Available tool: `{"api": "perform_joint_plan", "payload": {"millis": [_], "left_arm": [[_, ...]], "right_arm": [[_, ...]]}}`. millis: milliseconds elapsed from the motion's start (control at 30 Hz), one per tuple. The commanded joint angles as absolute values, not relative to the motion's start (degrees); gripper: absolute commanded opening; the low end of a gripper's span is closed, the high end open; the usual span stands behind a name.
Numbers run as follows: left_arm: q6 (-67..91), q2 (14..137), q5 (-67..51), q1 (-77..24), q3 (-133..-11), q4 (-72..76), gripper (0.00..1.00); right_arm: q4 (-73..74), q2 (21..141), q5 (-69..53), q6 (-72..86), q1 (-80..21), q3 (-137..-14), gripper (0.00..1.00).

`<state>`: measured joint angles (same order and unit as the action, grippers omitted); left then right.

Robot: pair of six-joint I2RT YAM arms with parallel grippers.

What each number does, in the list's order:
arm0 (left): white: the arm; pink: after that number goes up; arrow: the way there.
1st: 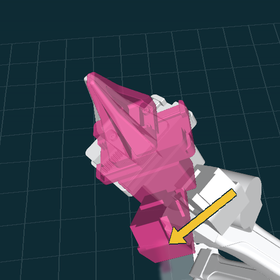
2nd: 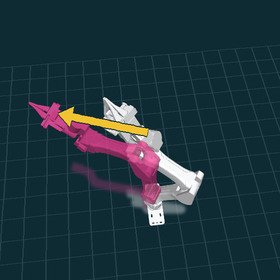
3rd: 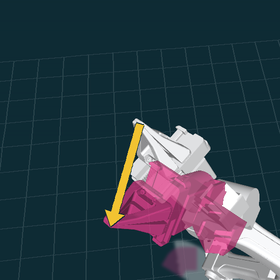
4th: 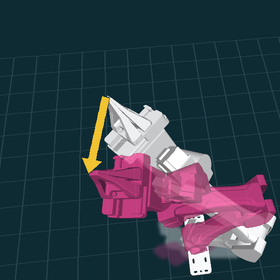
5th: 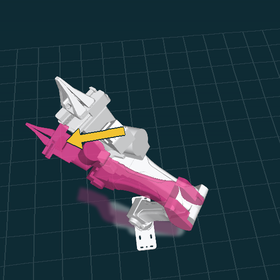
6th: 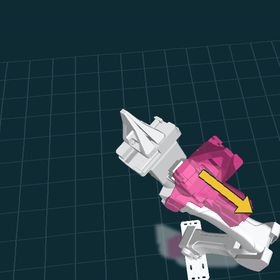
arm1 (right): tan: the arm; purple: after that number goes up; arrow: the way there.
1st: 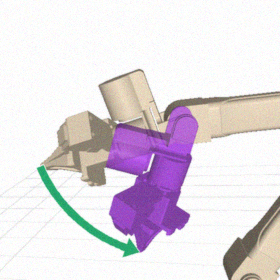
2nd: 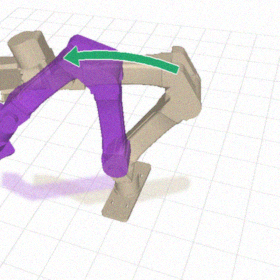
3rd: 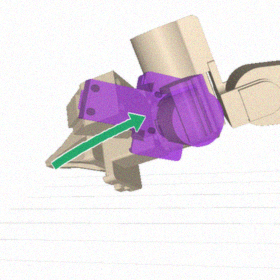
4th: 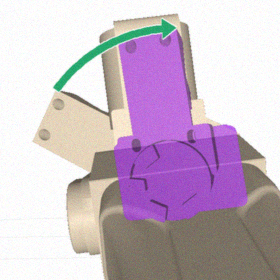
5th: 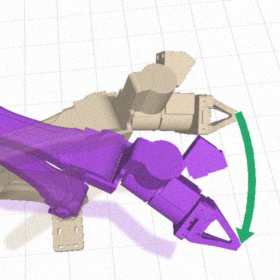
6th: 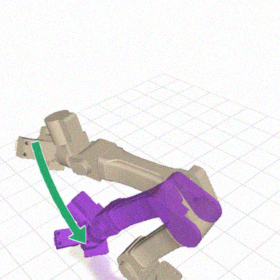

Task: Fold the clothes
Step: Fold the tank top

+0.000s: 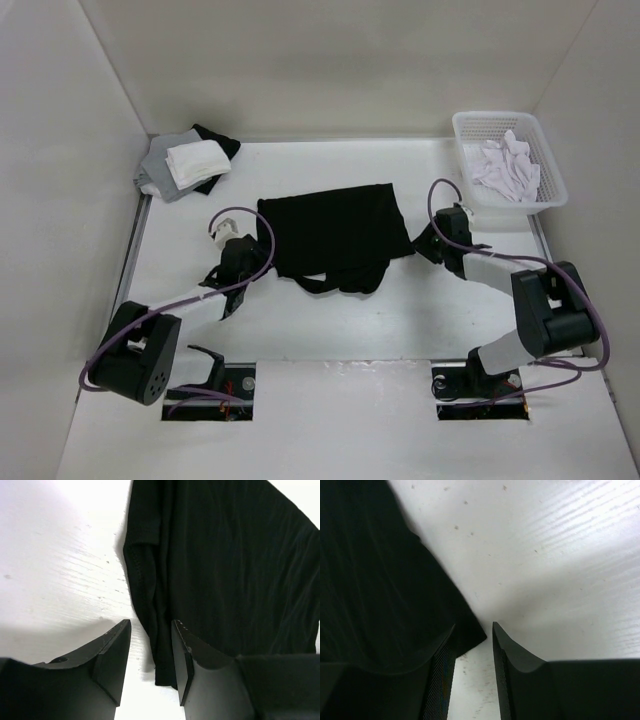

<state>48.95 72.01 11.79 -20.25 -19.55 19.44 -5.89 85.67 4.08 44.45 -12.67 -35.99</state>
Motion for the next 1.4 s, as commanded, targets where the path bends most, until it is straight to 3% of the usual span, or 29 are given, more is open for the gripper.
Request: {"api": "perform_joint_plan", "payload": {"millis": [0, 333, 433, 600, 800, 933, 1200, 1367], "left_arm": [[50.62, 73.65, 8.7, -19.56, -21.18, 25.84, 0.37], [54.4, 83.75, 4.22, -20.34, -25.66, 29.09, 0.36], [56.77, 85.26, 3.6, -18.95, -24.62, 32.34, 0.11], [57.57, 80.87, 4.57, -11.22, -21.28, 31.91, 0.02], [57.75, 78.49, 4.83, -7.6, -19.69, 31.82, 0.11], [57.66, 78.92, 4.04, -8.56, -20.56, 31.9, 0.22], [57.04, 75.68, 3.96, -8.65, -18.81, 31.82, 0.22], [56.78, 73.83, 3.96, -9.09, -18.28, 31.55, 0.23]], "right_arm": [[-5.02, 85.95, 3.78, 44.65, -12.52, -40.42, 0.39], [4.48, 88.24, 4.48, 44.12, -12.7, -46.23, 0.35], [3.43, 87.54, 4.4, 45.0, -14.01, -45.27, 0.31], [2.11, 83.86, 4.92, 45.97, -17.53, -42.28, 0.31], [1.93, 81.04, 4.75, 46.32, -17.97, -39.55, 0.44], [0.62, 83.05, 2.9, 46.05, -20.69, -40.08, 0.44], [-2.29, 87.27, 0.88, 46.41, -22.28, -39.38, 0.43], [-2.37, 89.91, -0.35, 46.76, -23.59, -39.46, 0.34]]}}
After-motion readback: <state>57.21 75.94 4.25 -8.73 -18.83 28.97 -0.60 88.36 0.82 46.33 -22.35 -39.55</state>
